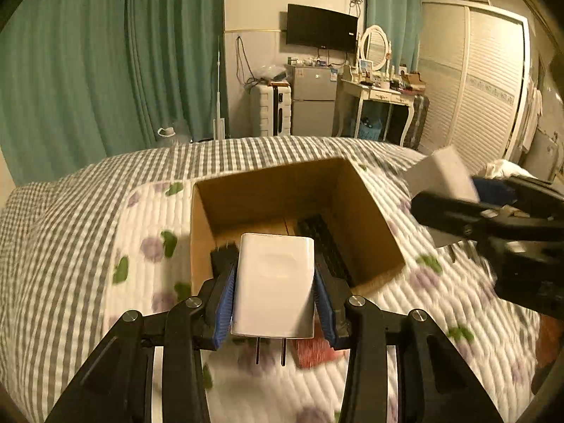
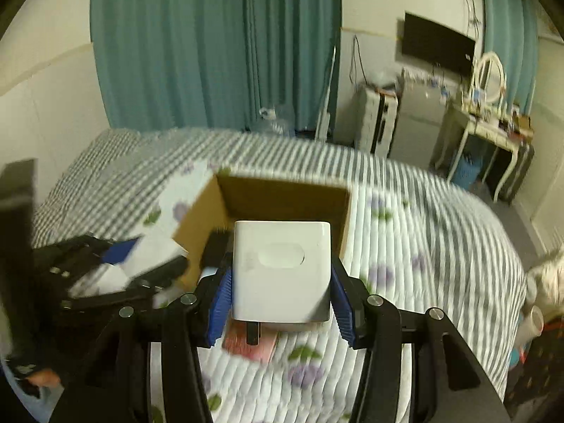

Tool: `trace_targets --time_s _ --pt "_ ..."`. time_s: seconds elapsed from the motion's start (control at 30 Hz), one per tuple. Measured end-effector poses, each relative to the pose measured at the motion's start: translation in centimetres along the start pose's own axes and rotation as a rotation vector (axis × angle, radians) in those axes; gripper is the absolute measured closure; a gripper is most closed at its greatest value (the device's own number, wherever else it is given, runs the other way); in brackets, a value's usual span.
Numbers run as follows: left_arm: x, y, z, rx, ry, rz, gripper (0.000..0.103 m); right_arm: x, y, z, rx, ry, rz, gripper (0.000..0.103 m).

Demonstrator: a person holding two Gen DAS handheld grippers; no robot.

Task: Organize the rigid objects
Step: 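Carry both white chargers into the box and open both grippers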

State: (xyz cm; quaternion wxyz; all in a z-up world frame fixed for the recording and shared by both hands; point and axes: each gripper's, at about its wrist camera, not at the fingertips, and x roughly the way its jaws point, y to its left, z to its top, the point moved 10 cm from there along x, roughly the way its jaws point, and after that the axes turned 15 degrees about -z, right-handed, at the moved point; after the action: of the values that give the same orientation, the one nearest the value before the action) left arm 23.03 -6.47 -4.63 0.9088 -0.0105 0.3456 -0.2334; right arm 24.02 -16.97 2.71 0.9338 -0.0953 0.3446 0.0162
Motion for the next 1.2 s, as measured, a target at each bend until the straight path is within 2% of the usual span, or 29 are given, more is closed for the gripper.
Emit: trace_targets --time_s 0.1,0.2,0.33,0.5,0.7,0.93,1.2 --pt "3.3 1.6 0.8 -0.022 0.021 -0.001 0.062 1.8 0.0 2.0 -0.005 -0.012 -0.014 0.053" --pt "7.0 3.2 0.4 -0.028 0.065 0.004 0.062 4.6 -0.1 2.2 -0.003 0.013 -0.008 0.053" --pt "10.3 4.4 -0.6 -0.033 0.095 0.004 0.062 8.0 0.1 0.9 -0.018 0.045 -0.007 0.053" --pt "11.3 4.5 -0.6 -0.026 0.081 -0.005 0.062 10.2 -0.4 -1.1 -0.012 0.074 0.010 0.053" --pt "9.5 4.0 1.0 0.013 0.035 0.014 0.057 10.4 -0.9 -1.0 -0.003 0.073 0.002 0.053" --pt "4.9 5.7 1.9 0.008 -0.011 0.058 0.057 10.6 -0.1 0.0 0.005 0.071 0.001 0.053" --pt "2.4 9.0 0.2 -0.030 -0.016 0.085 0.057 16.1 4.5 -0.7 -0.017 0.151 0.024 0.053"
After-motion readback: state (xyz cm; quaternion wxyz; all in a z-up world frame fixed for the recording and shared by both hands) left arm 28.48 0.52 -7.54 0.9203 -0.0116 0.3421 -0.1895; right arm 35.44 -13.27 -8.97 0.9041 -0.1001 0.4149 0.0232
